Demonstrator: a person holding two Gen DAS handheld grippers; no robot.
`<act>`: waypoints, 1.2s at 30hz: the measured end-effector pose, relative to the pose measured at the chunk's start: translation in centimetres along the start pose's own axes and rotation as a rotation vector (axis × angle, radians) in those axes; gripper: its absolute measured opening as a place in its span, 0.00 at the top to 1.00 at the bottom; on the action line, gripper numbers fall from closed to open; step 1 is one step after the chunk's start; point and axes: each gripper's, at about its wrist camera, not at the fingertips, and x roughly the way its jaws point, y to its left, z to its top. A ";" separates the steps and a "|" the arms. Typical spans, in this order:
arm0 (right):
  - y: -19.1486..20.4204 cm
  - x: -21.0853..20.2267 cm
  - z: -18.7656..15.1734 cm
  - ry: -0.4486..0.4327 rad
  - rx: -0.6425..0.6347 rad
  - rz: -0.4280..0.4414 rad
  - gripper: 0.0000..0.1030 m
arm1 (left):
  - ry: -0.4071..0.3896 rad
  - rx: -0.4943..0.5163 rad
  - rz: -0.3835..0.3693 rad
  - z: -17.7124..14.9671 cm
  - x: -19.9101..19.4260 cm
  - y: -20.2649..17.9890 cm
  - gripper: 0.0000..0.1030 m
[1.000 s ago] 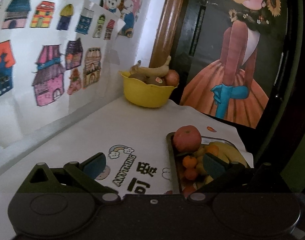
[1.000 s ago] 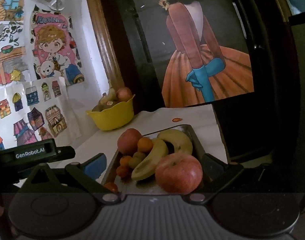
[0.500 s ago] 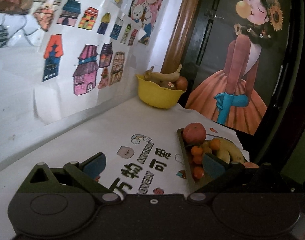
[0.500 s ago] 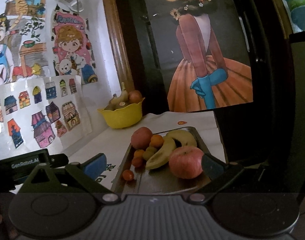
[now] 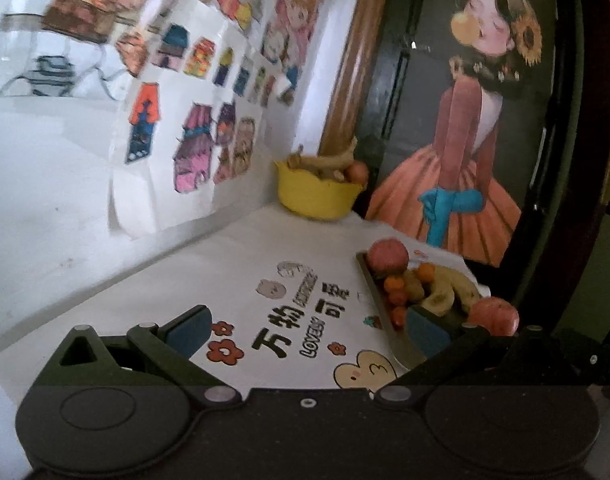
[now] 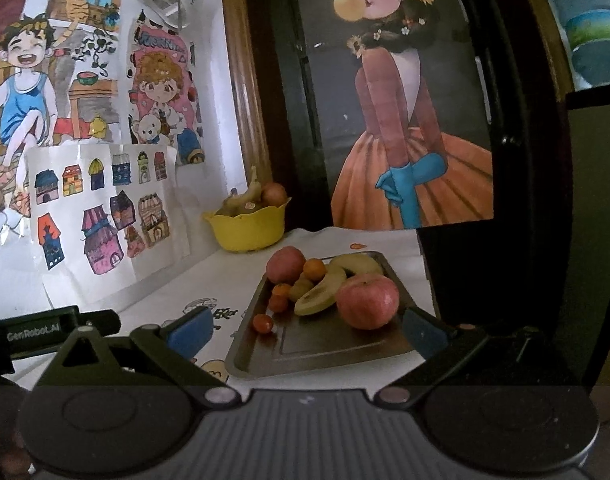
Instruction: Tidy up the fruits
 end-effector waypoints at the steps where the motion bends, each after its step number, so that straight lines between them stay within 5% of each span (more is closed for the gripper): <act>1: 0.0 -0.2 -0.2 -0.006 -0.003 -0.004 0.00 | -0.012 -0.001 0.002 -0.1 -0.3 0.1 0.01; 36: 1.6 -2.3 -6.3 -0.097 -0.101 -0.011 0.00 | -0.026 0.069 0.055 -5.6 -2.5 2.7 0.01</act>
